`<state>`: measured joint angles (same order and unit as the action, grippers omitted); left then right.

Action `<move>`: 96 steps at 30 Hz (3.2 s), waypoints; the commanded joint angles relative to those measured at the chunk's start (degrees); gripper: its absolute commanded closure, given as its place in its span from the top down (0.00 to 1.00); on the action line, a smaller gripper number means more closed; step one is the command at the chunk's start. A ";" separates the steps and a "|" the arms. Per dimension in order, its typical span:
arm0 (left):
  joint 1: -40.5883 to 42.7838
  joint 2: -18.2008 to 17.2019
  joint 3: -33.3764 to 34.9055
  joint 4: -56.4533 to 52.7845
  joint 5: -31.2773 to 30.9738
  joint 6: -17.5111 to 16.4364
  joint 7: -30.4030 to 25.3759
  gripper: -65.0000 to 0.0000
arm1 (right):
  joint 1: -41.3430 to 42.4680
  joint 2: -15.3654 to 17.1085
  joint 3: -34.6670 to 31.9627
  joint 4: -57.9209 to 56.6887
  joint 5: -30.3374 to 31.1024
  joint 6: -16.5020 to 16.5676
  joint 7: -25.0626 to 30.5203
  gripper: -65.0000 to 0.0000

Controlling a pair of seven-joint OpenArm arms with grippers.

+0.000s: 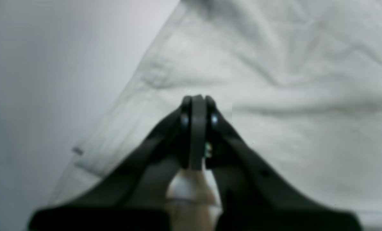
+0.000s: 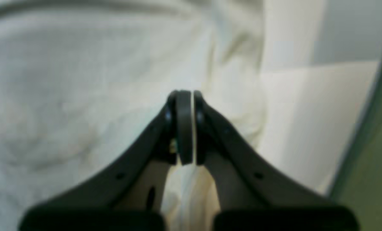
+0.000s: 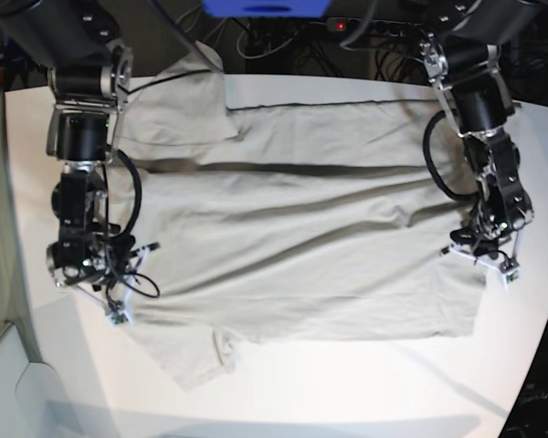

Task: Layout the t-shirt on the table in an organized manner, then fold the t-shirt properly
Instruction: 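Drag the shirt sides with both grippers to smooth the shirt flat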

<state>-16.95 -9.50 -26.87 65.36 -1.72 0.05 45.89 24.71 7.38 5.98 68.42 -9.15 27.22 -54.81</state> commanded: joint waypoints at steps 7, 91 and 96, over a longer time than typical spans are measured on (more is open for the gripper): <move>0.47 -0.57 0.10 1.23 -0.53 0.17 -0.66 0.01 | 2.59 1.99 0.40 -9.30 -0.13 0.34 6.15 0.00; -10.96 -6.46 -4.73 -11.87 -0.70 0.17 -7.34 0.01 | -15.70 1.11 0.22 13.38 -0.04 -1.33 5.97 0.00; -3.58 -3.91 -4.64 1.23 -0.70 0.08 -2.24 0.01 | -11.74 2.25 0.13 4.94 -0.04 -1.33 10.37 0.00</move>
<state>-19.00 -12.64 -31.44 65.65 -2.37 0.21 44.36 12.25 8.95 5.91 72.82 -8.45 25.50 -43.86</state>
